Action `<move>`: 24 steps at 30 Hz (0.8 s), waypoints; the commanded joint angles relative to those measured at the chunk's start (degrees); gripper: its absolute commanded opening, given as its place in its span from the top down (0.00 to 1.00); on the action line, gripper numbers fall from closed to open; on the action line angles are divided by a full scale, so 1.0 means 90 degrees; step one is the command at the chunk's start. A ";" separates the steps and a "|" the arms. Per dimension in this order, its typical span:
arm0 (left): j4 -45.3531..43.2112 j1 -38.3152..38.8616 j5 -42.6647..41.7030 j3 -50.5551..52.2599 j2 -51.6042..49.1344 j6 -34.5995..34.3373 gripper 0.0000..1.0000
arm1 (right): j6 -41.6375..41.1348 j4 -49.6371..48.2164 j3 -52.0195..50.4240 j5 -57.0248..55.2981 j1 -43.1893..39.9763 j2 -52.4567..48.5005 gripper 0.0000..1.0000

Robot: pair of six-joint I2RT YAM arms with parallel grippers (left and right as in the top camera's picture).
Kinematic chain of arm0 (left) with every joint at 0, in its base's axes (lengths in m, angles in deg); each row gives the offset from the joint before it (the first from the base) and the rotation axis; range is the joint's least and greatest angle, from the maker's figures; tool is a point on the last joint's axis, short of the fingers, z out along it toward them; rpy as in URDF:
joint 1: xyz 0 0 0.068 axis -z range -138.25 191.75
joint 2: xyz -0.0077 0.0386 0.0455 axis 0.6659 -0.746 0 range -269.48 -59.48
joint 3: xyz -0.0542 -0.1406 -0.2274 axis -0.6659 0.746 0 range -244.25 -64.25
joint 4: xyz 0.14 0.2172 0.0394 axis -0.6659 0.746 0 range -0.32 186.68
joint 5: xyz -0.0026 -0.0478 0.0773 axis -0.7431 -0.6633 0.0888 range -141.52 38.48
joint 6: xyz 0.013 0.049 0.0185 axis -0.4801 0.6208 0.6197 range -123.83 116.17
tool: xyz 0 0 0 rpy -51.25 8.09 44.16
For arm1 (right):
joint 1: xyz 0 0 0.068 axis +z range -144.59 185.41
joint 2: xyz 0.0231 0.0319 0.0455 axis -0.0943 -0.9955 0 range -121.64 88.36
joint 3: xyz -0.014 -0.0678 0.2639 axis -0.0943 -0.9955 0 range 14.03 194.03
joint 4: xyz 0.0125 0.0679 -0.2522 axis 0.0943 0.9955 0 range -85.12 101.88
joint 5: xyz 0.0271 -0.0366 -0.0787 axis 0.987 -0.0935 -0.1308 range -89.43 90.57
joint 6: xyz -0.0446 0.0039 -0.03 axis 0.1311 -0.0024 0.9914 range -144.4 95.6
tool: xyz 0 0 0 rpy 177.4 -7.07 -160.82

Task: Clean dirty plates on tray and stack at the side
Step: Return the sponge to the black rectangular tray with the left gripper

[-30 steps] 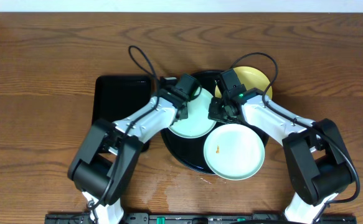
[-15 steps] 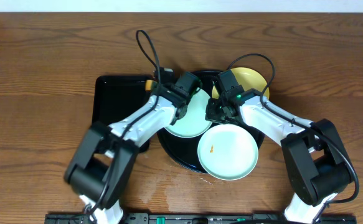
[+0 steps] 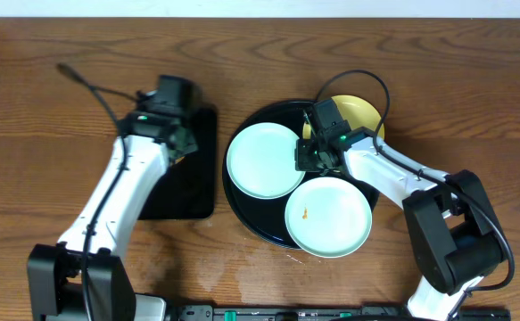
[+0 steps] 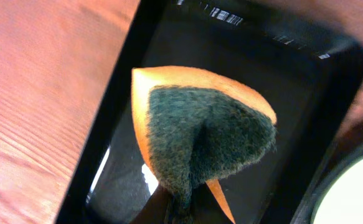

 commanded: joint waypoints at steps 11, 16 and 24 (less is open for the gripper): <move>-0.0685 -0.0588 -0.1481 0.0942 -0.0172 0.0690 0.62 | 0.1880 -0.0085 0.0185 -0.0046 -0.0005 0.0204 0.99; -0.0729 -0.0588 -0.1484 0.0942 -0.0163 0.0855 0.37 | 0.2220 0.0041 0.0214 -0.0850 0.0041 0.0806 0.99; -0.0726 -0.0588 -0.1513 0.0923 0.0051 0.0850 0.32 | 0.2975 0.0136 0.0214 -0.2076 0.0415 0.1671 0.99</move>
